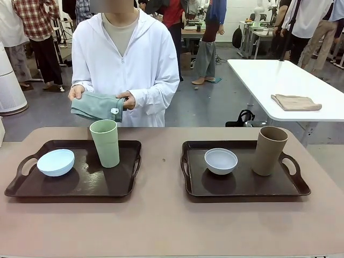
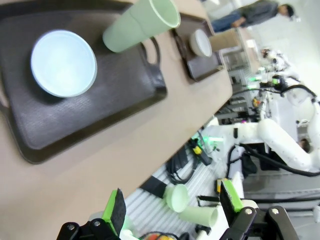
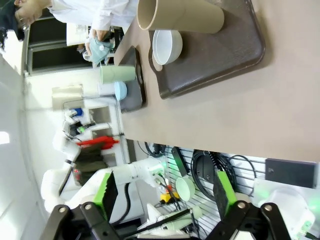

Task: Set up a tray with a mat and arrange the tableware.
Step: Pick up the Picnic Bowl and Reusable plastic cup from the Handle tray in front of the human's position and hold them in the air.

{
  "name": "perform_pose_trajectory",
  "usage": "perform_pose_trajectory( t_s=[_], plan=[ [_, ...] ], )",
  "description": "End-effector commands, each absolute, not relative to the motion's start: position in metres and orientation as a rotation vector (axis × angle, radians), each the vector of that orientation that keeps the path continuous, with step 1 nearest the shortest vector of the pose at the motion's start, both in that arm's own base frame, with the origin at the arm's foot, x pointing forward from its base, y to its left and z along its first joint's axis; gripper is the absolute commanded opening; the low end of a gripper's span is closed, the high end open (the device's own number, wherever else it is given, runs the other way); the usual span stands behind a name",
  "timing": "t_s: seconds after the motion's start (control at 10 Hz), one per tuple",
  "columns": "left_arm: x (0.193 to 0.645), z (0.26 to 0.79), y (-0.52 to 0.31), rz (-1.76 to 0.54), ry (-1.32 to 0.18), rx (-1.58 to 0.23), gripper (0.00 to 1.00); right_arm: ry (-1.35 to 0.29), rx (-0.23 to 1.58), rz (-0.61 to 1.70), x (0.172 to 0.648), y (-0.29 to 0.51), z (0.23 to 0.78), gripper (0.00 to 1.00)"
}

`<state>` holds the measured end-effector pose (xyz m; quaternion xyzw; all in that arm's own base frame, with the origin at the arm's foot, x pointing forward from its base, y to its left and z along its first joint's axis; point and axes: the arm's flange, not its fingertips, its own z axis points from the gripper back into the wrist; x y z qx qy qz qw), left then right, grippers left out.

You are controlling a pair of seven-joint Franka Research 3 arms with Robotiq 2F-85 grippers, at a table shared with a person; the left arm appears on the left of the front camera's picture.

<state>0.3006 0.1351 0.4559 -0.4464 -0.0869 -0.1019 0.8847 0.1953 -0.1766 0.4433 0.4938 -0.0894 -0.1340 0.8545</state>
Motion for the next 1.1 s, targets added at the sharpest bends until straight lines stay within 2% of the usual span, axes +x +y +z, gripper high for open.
perform_pose_trajectory(
  t_s=[0.0, 0.4, 0.7, 1.0],
  plan=[
    [0.311, 0.476, 0.120, -0.181, -0.221, -0.756, 1.00, -0.244, 0.994, -0.107, 0.210, -0.130, 0.460, 1.00],
    [0.327, 0.522, 0.079, -0.142, -0.099, -0.464, 1.00, -0.361, 0.863, 0.273, 0.254, -0.016, 0.491, 1.00],
    [0.363, 0.539, 0.041, -0.036, -0.049, -0.291, 1.00, -0.496, 0.759, 0.534, 0.285, 0.083, 0.495, 1.00],
    [0.390, 0.541, 0.021, 0.085, -0.091, -0.164, 1.00, -0.633, 0.563, 0.797, 0.295, 0.155, 0.476, 1.00]
  ],
)
